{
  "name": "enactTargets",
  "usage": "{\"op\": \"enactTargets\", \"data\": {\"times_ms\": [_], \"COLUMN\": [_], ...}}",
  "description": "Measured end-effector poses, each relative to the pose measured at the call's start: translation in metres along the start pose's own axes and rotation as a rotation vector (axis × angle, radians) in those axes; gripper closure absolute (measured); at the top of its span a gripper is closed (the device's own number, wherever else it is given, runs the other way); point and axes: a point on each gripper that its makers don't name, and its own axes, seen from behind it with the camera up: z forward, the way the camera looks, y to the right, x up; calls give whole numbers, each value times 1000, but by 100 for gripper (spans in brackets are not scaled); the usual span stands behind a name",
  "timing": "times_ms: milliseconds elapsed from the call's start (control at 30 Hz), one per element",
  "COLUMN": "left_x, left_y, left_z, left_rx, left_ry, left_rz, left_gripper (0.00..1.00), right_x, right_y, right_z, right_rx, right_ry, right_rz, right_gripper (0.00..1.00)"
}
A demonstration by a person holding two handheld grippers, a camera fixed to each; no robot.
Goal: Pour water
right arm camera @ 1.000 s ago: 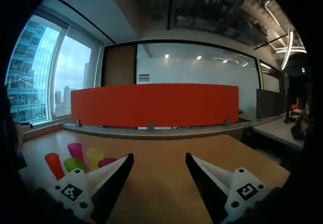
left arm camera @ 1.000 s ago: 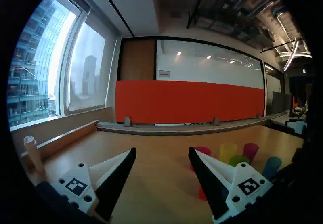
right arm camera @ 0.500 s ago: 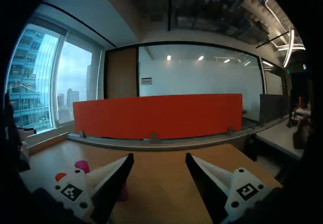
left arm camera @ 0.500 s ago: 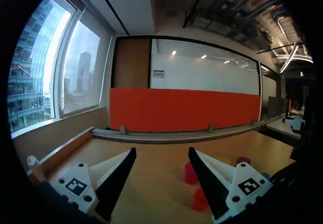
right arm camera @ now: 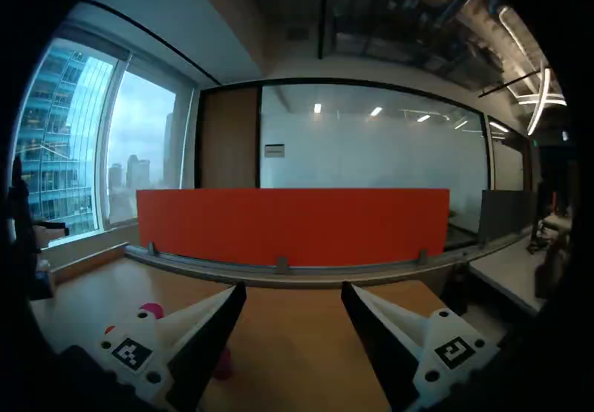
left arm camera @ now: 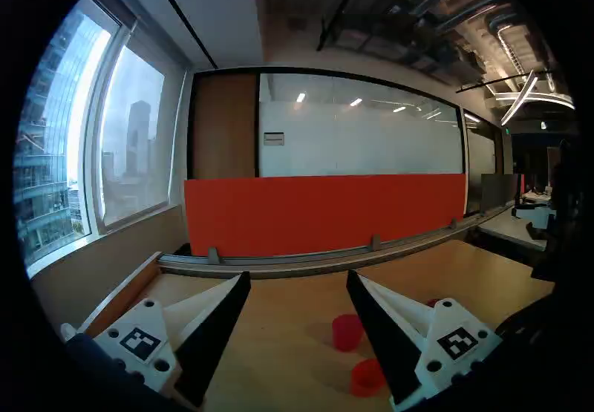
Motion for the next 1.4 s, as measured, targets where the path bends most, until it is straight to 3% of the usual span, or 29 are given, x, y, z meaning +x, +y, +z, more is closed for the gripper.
{"op": "enactTargets", "data": {"times_ms": [367,667,867,1100,1400], "left_x": [9,21,37,36,26], "left_y": [15,52,68,73,90], "left_z": [1,-4,-10,-8,-8], "left_rx": [-99,-264,-351,-387,-461], "left_ry": [-22,-1,27,9,-18], "left_rz": [11,1,-29,-13,40], "left_gripper": [4,4,4,4,4], "right_x": [3,1,13,18,8], "right_y": [-24,-66,-91,-105,-121], "right_z": [-4,-8,-15,-25,-33], "right_rx": [112,278,374,439,514], "right_ry": [-30,-31,-13,-24,-71], "right_rz": [-21,-78,-61,-54,-72], "right_gripper": [0,1,0,0,0]}}
